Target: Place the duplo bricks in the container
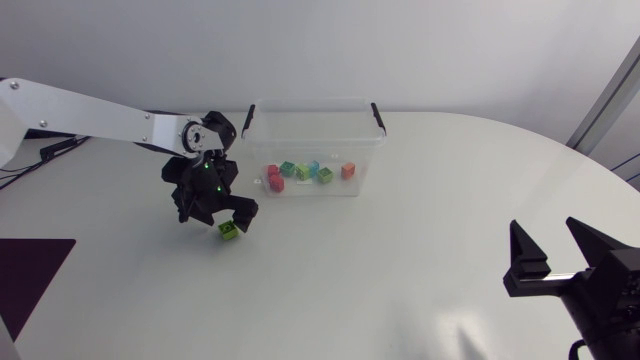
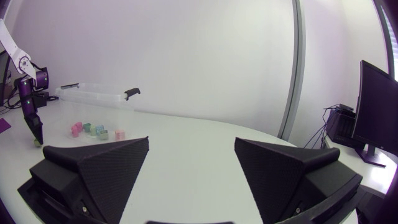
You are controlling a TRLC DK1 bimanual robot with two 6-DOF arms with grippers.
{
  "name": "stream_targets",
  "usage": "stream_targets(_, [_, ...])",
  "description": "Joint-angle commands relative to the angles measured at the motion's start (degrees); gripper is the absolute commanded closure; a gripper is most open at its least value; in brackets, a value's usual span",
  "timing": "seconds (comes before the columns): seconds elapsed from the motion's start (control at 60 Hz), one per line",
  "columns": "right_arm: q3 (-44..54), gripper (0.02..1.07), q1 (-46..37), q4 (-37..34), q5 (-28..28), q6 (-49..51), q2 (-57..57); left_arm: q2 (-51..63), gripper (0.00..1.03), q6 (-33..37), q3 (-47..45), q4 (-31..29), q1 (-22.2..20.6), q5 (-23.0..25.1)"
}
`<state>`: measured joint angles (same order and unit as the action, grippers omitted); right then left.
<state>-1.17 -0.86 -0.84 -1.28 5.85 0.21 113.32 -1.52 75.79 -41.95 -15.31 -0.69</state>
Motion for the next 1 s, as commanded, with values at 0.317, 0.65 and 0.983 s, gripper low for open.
stream_targets(0.317, [1.2, 0.07, -0.3, 0.9, 0.0, 0.6, -0.5, 6.9, 0.16, 2.7, 5.1, -1.0, 1.4, -0.1])
stream_targets(0.65, [1.3, 0.07, -0.3, 0.9, 0.0, 0.6, -0.5, 4.0, 0.77, 3.0, 1.0, -0.6, 2.8, 5.2])
stream_targets(0.983, [1.3, 0.07, -0.3, 0.9, 0.0, 0.6, -0.5, -0.1, 0.78, 4.2, -1.0, 0.1, 2.8, 5.1])
